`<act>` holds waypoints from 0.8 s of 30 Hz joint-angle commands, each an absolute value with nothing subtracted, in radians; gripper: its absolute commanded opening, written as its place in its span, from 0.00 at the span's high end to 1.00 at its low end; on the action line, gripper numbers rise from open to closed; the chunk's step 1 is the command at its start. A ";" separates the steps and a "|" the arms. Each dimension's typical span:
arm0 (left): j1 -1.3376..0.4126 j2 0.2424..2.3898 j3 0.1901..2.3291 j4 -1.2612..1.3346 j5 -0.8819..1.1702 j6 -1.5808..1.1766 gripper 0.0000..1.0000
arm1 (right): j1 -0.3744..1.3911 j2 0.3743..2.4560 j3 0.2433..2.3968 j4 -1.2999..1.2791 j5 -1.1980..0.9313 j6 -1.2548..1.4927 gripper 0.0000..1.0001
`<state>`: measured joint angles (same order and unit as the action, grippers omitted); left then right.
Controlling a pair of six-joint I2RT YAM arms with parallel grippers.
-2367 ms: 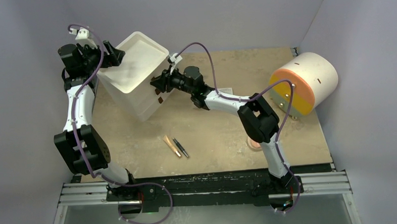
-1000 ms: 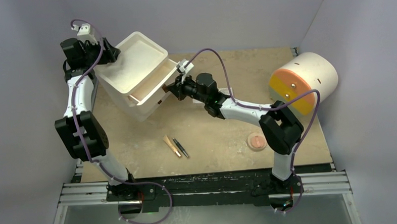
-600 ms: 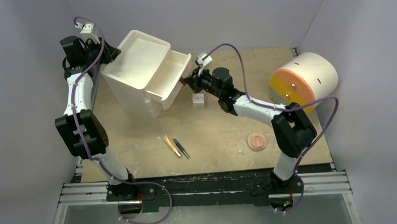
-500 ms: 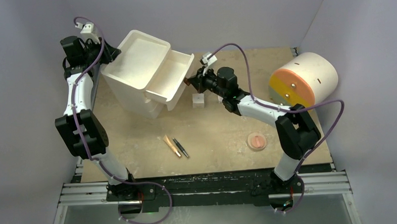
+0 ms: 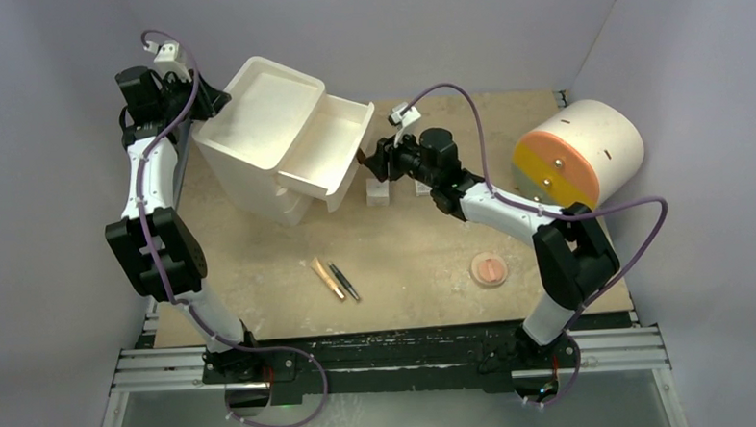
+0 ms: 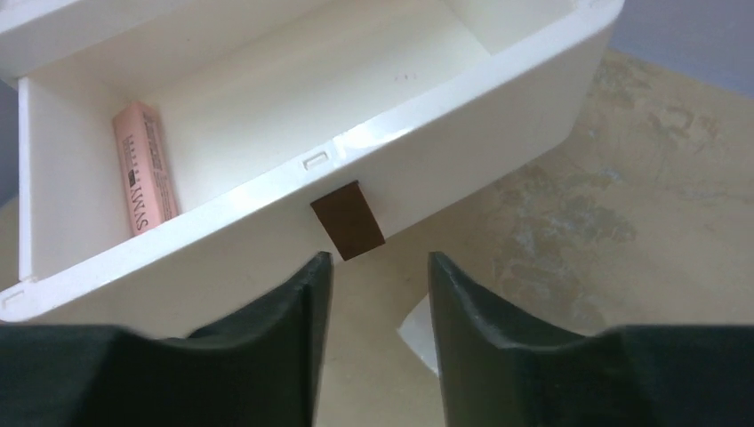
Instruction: Organize the makeup
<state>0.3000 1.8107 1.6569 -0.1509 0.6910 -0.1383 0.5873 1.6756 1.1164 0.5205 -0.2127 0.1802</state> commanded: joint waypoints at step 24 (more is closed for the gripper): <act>0.272 1.858 1.671 -0.256 0.552 -0.133 1.00 | 0.646 1.980 1.354 0.209 0.204 0.297 0.09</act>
<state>0.2813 1.8114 1.6672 -0.1661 0.6453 -0.1337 0.6182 1.9896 1.2980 0.2203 0.1741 0.2676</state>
